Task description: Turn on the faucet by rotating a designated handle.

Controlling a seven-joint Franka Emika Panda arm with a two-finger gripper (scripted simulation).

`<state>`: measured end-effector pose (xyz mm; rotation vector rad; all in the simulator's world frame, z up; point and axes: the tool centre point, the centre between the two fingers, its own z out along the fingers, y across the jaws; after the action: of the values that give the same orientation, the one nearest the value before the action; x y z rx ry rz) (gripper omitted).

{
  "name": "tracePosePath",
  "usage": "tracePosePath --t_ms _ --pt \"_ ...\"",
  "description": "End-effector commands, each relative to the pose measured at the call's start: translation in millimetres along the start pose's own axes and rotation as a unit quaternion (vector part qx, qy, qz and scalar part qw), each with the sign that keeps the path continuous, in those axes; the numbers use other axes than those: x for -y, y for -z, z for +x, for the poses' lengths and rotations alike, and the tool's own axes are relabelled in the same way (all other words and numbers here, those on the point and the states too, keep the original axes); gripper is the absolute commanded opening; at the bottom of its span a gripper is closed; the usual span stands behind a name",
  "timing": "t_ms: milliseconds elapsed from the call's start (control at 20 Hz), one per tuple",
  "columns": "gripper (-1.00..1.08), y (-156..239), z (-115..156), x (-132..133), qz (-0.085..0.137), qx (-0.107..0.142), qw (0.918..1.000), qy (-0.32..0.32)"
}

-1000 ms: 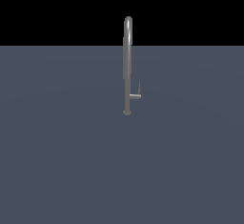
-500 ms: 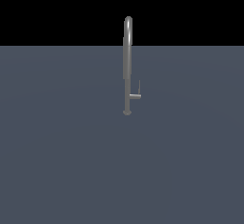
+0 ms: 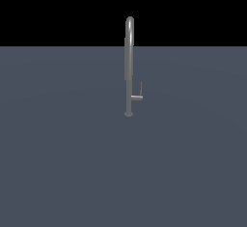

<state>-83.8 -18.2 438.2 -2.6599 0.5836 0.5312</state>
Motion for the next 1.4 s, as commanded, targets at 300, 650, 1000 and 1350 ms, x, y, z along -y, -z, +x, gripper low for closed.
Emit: tracePosePath --t_ms 300,650,1000,1350 --pt "-1.00 -7.7 56.5 3.4 0.067 0.063 0.9937 -0.063" --pt "-1.00 -19.9 104.0 1.5 0.124 0.118 0.9782 -0.117" --pt "-1.00 -38.9 152.6 -4.3 0.185 0.176 0.9511 -0.174" --pt "-1.00 -67.5 202.5 -13.9 0.250 0.238 0.9083 -0.236"
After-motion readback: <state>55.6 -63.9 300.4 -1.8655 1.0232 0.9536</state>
